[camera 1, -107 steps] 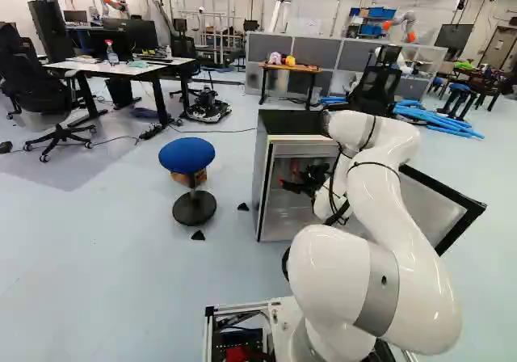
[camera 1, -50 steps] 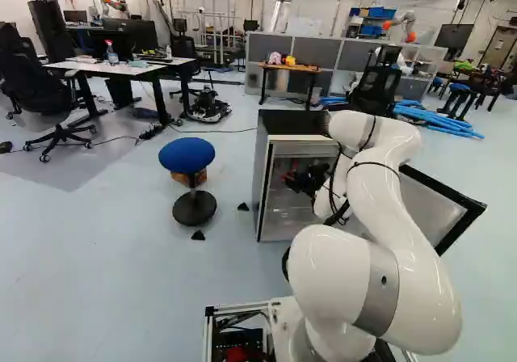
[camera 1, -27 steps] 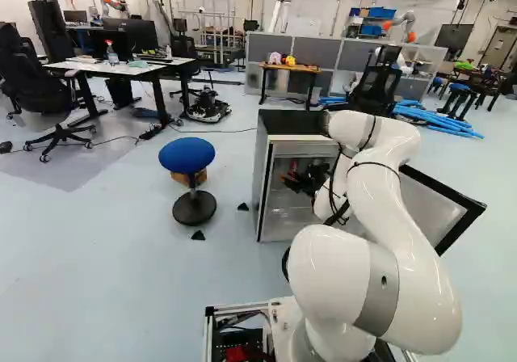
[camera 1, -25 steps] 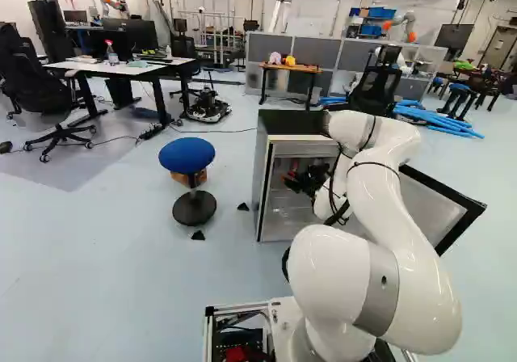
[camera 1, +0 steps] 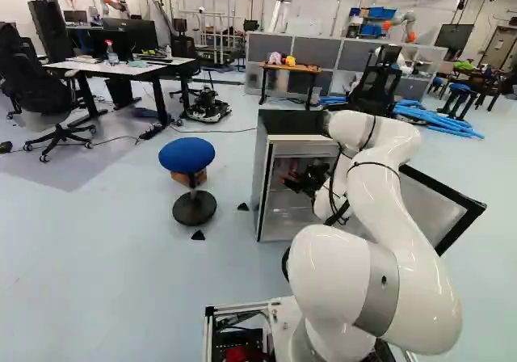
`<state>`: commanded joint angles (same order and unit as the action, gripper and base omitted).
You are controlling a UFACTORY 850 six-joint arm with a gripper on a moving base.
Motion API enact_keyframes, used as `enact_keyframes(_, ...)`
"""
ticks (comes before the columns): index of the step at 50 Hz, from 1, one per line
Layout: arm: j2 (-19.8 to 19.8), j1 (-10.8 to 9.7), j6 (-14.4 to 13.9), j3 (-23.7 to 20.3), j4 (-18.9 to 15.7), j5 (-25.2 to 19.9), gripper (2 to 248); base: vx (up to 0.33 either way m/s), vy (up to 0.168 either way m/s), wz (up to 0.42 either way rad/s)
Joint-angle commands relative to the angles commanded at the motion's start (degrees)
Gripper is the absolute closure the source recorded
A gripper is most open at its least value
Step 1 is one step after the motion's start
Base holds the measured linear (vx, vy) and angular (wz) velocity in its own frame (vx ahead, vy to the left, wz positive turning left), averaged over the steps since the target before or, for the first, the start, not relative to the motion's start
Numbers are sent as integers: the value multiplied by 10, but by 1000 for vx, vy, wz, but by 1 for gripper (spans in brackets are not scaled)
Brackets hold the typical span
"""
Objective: Grab a drink from the fridge
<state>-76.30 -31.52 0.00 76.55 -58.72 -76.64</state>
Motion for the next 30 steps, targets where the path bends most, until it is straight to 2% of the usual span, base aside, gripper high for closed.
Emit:
enact_keyframes(3, 0, 0, 0, 0, 0, 0, 126, 0, 0, 0)
enact_keyframes(4, 0, 0, 0, 0, 0, 0, 114, 0, 0, 0)
enact_keyframes(9, 0, 0, 0, 0, 0, 0, 114, 0, 0, 0)
enact_keyframes(10, 0, 0, 0, 0, 0, 0, 101, 0, 0, 0)
enact_keyframes(14, -1, 1, 0, 3, 0, 0, 101, 0, 0, 0)
enact_keyframes(15, -2, 1, 0, 4, 0, 0, 89, 0, 0, 0)
enact_keyframes(19, -5, 2, 0, 11, 0, 0, 89, 0, 0, 0)
enact_keyframes(20, -5, 3, 0, 12, 0, 0, 77, 0, 0, 0)
enact_keyframes(25, -10, 5, 0, 22, 0, 0, 77, 0, 0, 0)
enact_keyframes(26, -11, 5, 0, 24, 0, 0, 65, 0, 0, 0)
enact_keyframes(30, -13, 6, 0, 28, 0, 0, 65, 0, 0, 0)
